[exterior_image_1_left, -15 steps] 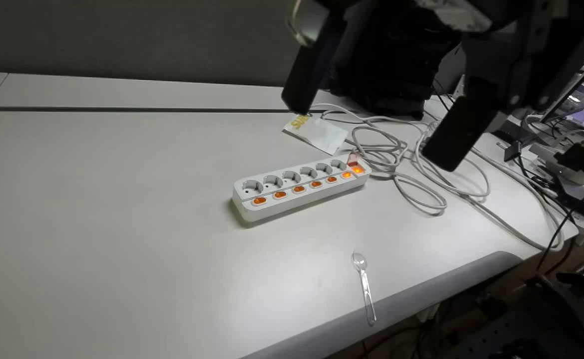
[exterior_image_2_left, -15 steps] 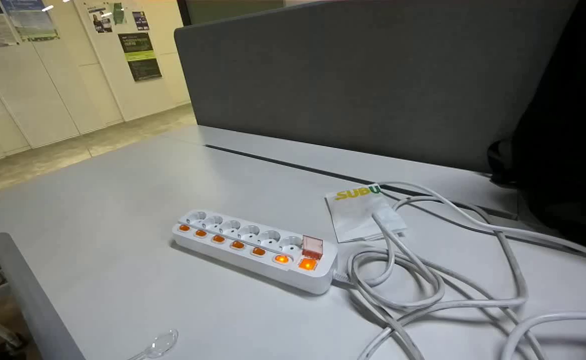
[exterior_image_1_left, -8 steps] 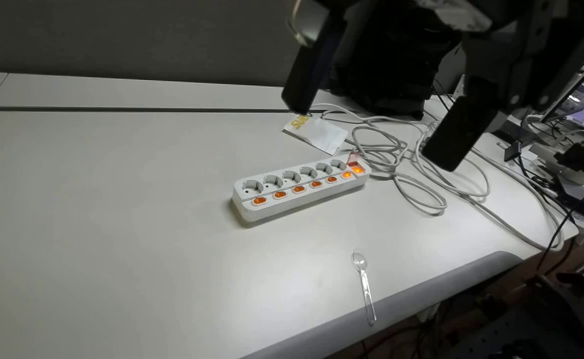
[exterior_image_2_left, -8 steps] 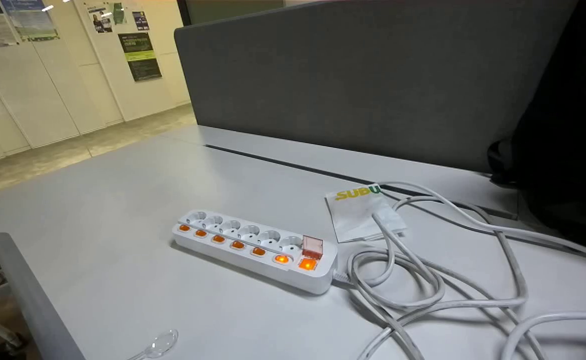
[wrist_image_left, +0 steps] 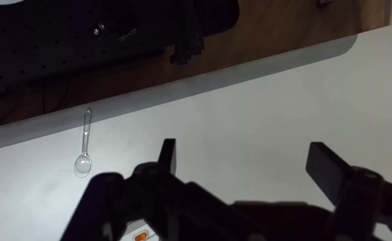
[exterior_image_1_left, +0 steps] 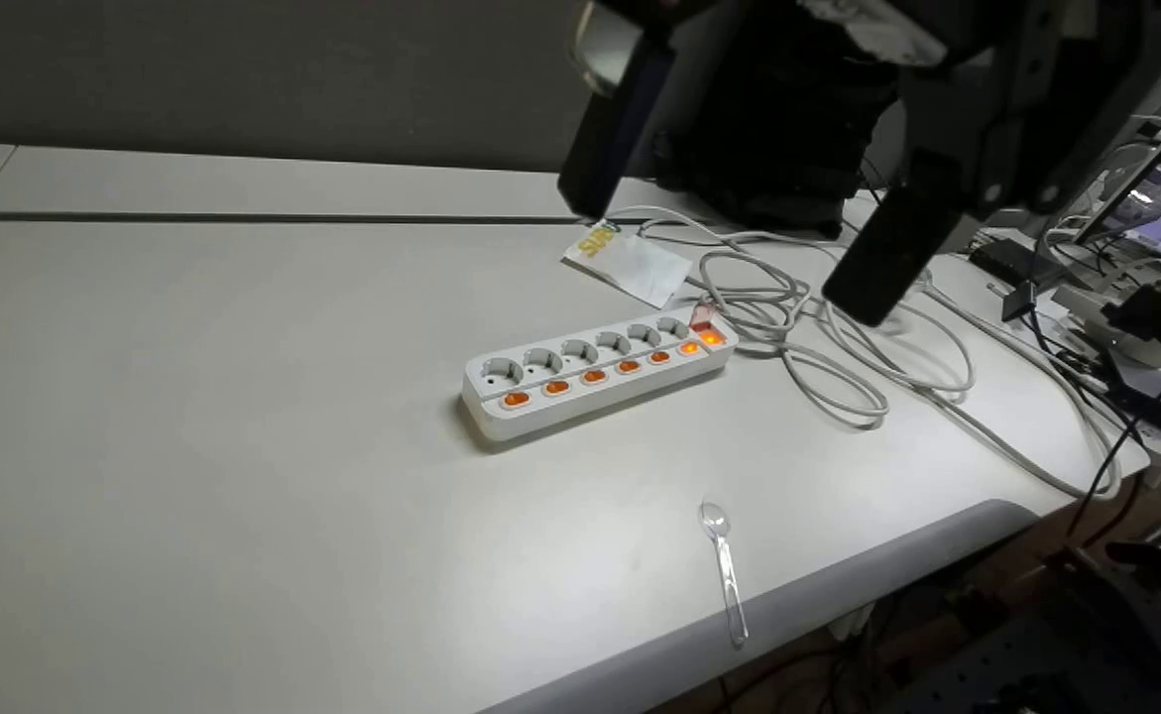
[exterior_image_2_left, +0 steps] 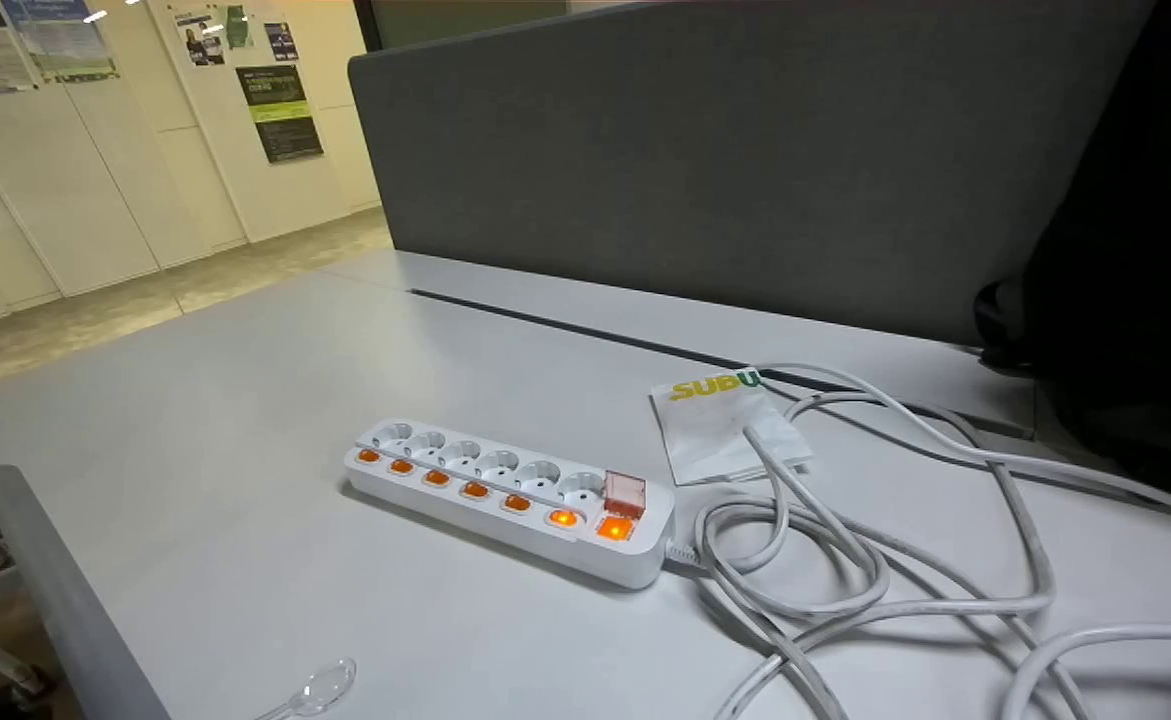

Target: Turn on the first switch on the left

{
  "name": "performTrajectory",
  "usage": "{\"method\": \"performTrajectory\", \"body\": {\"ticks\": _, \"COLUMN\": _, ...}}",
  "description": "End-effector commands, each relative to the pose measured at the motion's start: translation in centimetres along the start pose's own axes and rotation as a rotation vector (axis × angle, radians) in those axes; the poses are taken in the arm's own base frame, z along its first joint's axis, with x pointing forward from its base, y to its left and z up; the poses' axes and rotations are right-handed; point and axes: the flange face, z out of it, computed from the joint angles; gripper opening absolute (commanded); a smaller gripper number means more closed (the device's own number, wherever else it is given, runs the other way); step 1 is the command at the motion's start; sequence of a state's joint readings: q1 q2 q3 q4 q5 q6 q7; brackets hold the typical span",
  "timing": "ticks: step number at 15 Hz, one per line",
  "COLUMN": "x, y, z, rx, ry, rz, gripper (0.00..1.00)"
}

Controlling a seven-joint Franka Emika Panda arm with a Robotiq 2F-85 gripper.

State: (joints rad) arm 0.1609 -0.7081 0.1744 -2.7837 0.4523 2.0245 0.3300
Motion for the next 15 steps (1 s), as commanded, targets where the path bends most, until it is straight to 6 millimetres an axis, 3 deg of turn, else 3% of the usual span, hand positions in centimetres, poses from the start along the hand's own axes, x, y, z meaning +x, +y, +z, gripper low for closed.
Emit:
{"method": "performTrajectory", "body": {"ticks": 1, "x": 2.6, "y": 0.1, "z": 1.5, "rx": -0.05, "ry": 0.092, "rz": 0.032, "gripper": 1.0}}
{"method": "performTrajectory", "body": {"ticks": 5, "x": 6.0, "y": 0.5, "z": 4.6, "rx": -0.154, "ry": 0.204, "rz": -0.028, "gripper": 1.0}}
{"method": "performTrajectory", "body": {"ticks": 6, "x": 6.7, "y": 0.8, "z": 5.4, "rx": -0.181, "ry": 0.213, "rz": -0.043, "gripper": 0.75}}
{"method": "performTrajectory", "body": {"ticks": 8, "x": 8.3, "y": 1.6, "z": 7.1, "rx": -0.237, "ry": 0.205, "rz": -0.071, "gripper": 0.67}}
{"method": "performTrajectory", "body": {"ticks": 15, "x": 13.3, "y": 2.7, "z": 11.2, "rx": -0.309, "ry": 0.204, "rz": -0.226, "gripper": 0.17}}
